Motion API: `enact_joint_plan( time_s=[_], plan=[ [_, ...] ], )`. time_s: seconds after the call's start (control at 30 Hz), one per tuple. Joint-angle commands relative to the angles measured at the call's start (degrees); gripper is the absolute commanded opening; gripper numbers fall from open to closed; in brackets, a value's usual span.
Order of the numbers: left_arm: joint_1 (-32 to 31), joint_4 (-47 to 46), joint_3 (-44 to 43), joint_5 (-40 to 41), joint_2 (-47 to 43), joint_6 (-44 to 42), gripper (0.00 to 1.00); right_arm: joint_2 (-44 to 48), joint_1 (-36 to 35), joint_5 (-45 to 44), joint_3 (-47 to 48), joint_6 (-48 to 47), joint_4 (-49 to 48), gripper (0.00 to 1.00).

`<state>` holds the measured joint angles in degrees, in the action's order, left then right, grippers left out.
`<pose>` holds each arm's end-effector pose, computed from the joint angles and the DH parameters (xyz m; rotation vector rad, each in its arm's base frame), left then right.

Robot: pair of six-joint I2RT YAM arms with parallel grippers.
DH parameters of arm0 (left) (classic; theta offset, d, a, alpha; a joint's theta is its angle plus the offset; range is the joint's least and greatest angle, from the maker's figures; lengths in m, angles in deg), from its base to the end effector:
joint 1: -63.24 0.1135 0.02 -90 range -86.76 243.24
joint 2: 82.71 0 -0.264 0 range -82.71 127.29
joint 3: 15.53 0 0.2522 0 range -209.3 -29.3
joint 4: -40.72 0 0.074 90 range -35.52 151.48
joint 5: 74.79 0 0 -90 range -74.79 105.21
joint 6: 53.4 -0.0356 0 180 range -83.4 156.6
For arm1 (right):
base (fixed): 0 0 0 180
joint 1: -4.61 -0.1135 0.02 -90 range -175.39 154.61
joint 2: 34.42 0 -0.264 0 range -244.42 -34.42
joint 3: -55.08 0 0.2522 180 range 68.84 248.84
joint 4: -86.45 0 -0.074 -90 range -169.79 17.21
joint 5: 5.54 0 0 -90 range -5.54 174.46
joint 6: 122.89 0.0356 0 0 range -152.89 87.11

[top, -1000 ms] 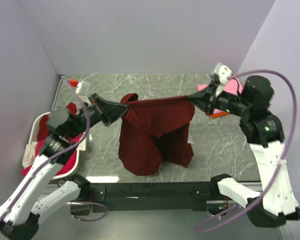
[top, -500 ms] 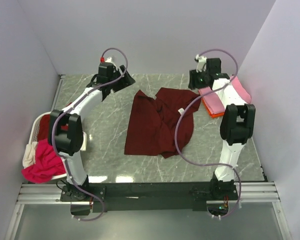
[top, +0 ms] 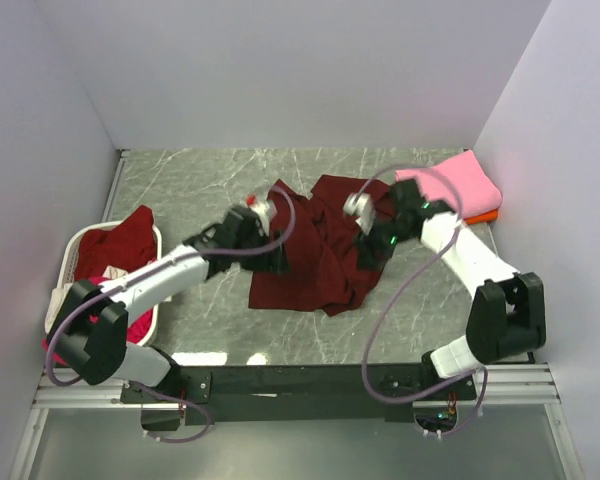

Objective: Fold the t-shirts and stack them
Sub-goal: Flatten the tshirt out

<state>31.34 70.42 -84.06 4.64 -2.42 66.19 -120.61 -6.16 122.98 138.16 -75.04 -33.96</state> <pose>0.2547 -0.1662 0.2502 0.1484 2.3965 -0.7437 0.2916 0.0780 0.2727 -1.2693 2.0868 0.6589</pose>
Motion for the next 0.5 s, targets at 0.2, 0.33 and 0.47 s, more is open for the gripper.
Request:
enact_joint_plan(
  time_s=[0.2,0.33,0.47],
  plan=[
    [-13.01,4.63,9.57,18.55,-2.24,5.56,0.7,13.16,-12.7,-6.96,-21.06,-6.9,-10.3,0.6],
    [-16.17,2.34,12.05,23.04,-1.98,8.91,0.7,10.79,-15.34,-12.49,-21.6,-1.73,-14.61,0.59],
    [-16.53,0.85,12.05,24.8,0.99,8.83,0.69,9.03,-16.22,-18.73,-20.89,3.12,-18.83,0.57]
  ],
)
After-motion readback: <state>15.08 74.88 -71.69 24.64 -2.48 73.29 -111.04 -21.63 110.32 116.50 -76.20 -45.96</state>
